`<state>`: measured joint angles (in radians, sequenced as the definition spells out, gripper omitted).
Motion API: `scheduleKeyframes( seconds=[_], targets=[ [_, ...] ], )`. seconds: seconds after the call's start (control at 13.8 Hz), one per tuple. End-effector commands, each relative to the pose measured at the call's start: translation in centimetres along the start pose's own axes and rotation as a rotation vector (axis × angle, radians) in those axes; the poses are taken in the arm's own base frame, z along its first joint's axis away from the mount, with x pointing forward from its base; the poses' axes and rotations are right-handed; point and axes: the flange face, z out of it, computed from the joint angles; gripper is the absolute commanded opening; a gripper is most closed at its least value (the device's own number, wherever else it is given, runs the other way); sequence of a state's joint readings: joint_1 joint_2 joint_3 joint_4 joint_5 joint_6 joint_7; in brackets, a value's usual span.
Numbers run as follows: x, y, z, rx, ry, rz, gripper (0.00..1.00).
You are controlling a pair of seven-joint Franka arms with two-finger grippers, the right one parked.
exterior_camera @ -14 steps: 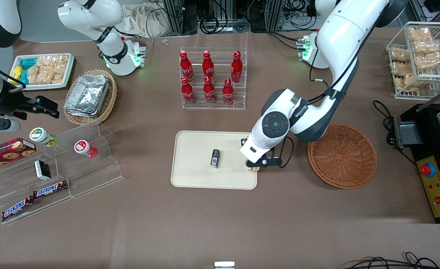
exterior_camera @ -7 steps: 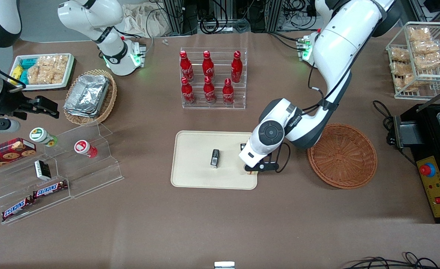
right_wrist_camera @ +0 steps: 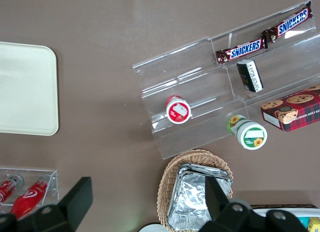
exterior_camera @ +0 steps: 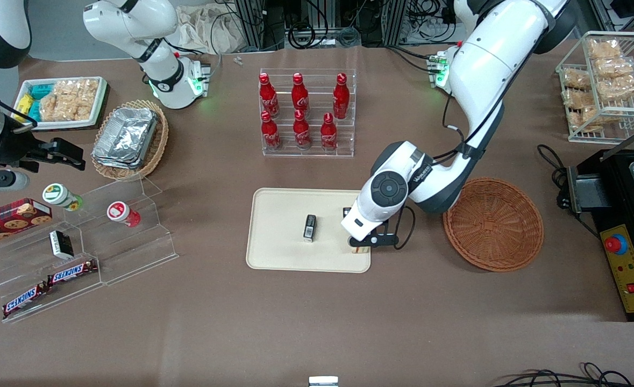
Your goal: Place sandwich from basket to tray
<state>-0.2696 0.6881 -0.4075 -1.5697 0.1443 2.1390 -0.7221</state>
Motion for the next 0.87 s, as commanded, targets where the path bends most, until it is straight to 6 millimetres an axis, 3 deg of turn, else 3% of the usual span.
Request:
scheduleKeyframes(
  seconds=[0.0, 0.07, 0.15, 0.29, 0.65, 0.8],
  targets=[
    [0.2, 0.7, 0.3, 0.001, 0.02, -0.012, 0.03],
    [0.2, 0.6, 0.5, 0.002, 0.017, -0.01, 0.16],
    [0.2, 0.6, 0.7, 0.004, 0.015, -0.008, 0.36],
    [0.2, 0.5, 0.7, 0.007, 0.014, 0.008, 0.97],
    [0.6, 0.0, 0.2, 0.004, 0.014, -0.011, 0.99],
    [1.1, -0.5, -1.0, -0.011, 0.019, -0.037, 0.99]
  ],
)
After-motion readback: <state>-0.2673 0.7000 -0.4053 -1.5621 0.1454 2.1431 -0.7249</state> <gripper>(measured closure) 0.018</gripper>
